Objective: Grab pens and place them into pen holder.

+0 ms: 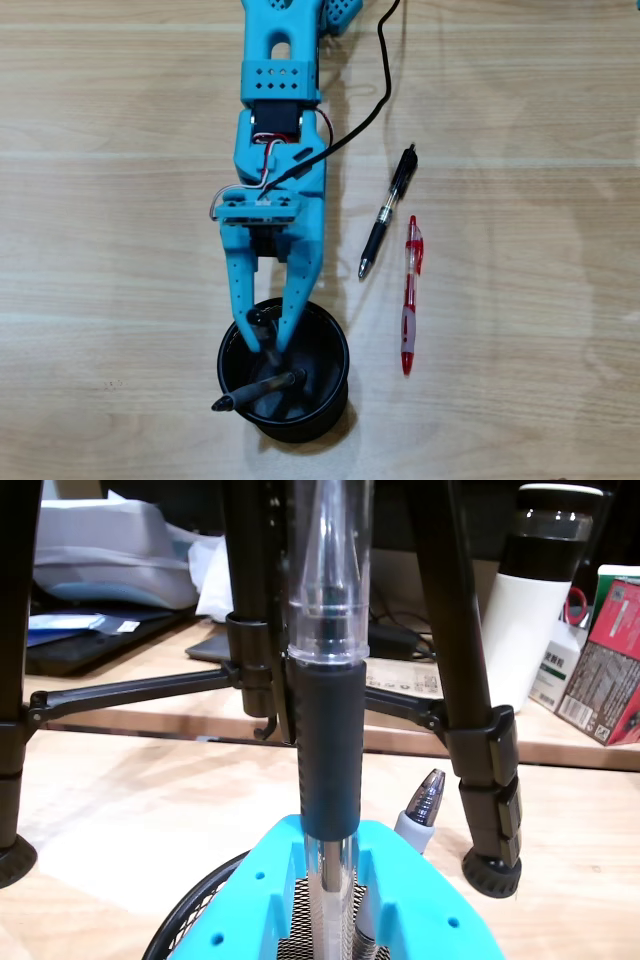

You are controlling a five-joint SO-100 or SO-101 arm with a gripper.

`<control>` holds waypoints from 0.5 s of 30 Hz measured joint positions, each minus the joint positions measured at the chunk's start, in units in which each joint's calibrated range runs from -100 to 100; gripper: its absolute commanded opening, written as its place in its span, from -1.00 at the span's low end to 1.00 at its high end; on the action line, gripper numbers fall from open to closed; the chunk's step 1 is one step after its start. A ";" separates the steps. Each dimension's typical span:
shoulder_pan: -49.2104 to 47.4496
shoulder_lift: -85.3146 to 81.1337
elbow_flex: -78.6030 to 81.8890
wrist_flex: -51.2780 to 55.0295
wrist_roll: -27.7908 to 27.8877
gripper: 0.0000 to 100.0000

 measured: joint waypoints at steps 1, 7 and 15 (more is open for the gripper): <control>-0.09 0.00 0.00 0.00 0.00 -0.71; -0.09 0.00 -0.18 0.00 0.00 -0.69; -0.27 -1.19 -0.09 0.69 0.00 -0.95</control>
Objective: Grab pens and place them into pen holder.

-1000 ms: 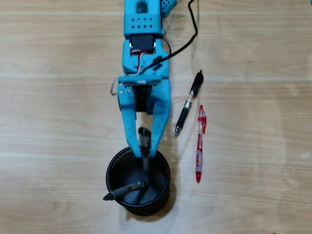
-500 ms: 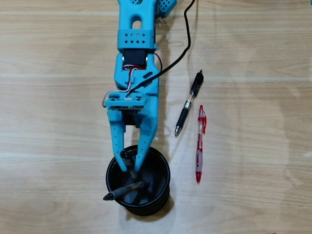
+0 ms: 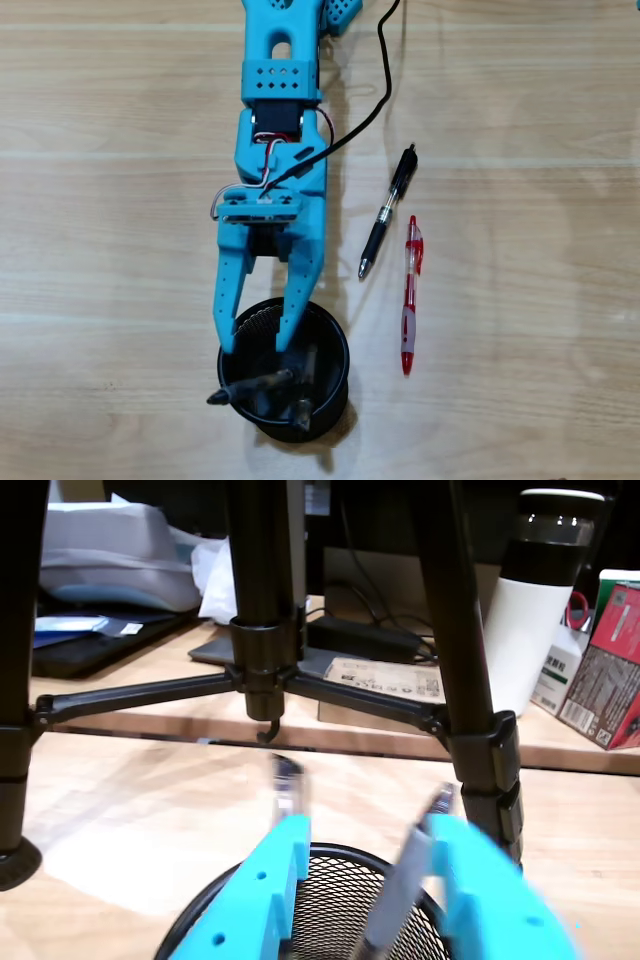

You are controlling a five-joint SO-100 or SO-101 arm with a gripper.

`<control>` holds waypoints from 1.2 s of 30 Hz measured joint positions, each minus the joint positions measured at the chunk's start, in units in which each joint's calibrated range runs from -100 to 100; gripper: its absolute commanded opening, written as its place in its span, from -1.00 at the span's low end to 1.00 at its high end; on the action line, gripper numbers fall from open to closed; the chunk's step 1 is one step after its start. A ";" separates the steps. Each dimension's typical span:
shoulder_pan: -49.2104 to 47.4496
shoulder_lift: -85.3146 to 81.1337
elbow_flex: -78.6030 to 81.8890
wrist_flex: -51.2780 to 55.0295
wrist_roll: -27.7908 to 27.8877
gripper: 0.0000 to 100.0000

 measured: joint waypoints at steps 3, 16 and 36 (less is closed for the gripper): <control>-0.72 -5.26 2.40 6.23 0.00 -0.95; -4.06 -43.85 13.40 62.11 3.79 -0.95; -23.09 -55.39 47.94 59.52 -9.87 -0.95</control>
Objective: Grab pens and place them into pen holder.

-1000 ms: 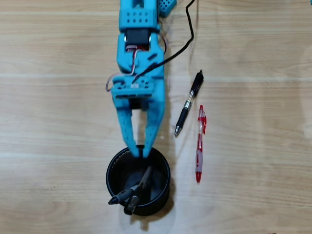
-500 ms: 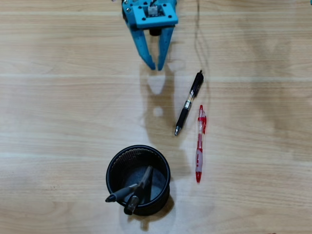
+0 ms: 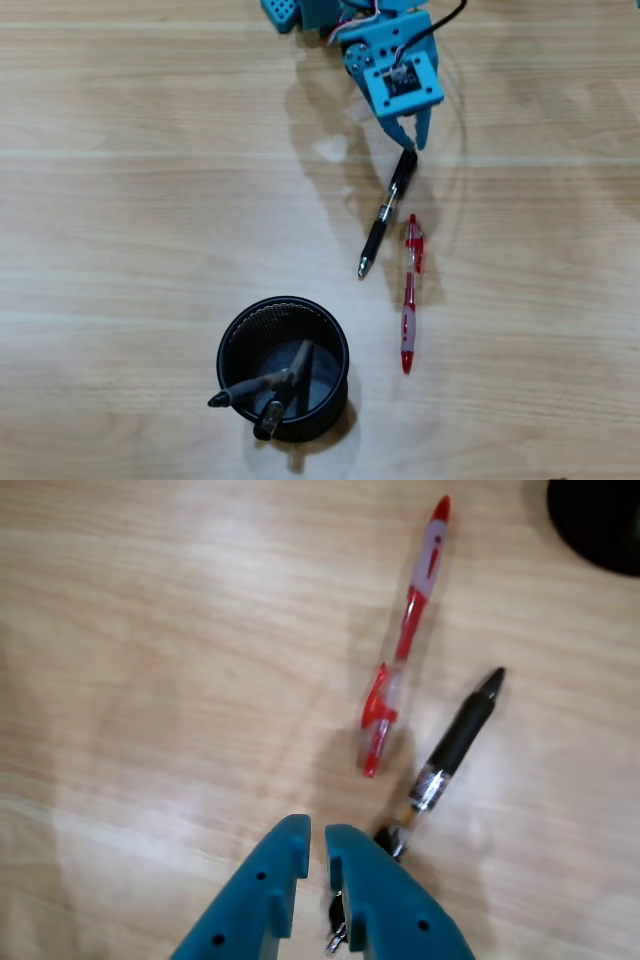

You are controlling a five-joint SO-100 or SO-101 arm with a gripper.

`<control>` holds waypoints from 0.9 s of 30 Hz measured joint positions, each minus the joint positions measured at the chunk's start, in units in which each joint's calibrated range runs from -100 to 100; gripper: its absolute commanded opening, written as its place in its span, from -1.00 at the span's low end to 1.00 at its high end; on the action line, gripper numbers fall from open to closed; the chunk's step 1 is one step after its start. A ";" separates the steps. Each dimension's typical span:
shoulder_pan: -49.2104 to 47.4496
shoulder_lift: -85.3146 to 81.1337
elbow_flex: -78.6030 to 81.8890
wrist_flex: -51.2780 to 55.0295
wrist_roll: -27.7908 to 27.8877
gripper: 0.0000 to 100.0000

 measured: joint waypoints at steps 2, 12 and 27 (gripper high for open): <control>-1.53 3.05 -0.18 0.00 -1.87 -0.95; -1.35 16.28 -13.49 15.22 -4.31 -0.95; 3.07 31.30 -30.71 23.27 -4.31 -0.90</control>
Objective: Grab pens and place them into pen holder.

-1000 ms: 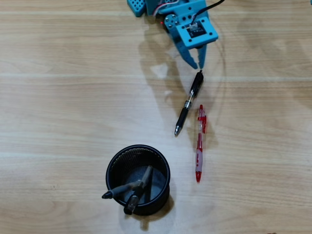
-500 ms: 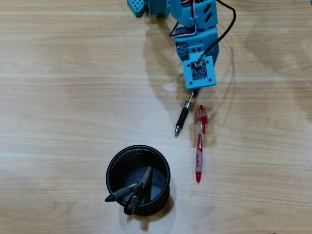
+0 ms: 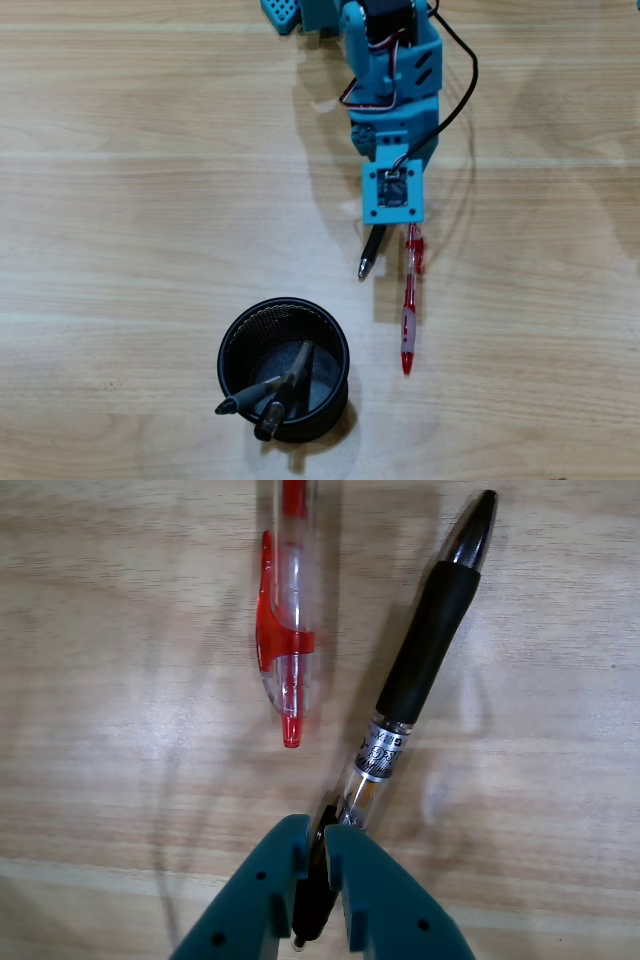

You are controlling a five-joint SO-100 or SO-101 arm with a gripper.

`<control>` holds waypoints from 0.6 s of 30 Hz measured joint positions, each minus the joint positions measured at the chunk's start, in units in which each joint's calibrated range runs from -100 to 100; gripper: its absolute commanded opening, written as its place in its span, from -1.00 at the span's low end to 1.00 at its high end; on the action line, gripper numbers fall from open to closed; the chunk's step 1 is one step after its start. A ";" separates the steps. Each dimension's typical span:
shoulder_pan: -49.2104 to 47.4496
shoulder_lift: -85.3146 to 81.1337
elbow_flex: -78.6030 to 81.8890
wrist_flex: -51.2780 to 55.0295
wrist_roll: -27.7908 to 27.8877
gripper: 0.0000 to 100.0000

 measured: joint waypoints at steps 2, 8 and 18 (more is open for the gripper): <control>0.45 1.02 -0.53 0.00 0.00 -0.81; 1.26 2.97 -0.62 0.00 0.00 -0.74; 1.89 7.63 -5.68 0.00 0.00 -0.73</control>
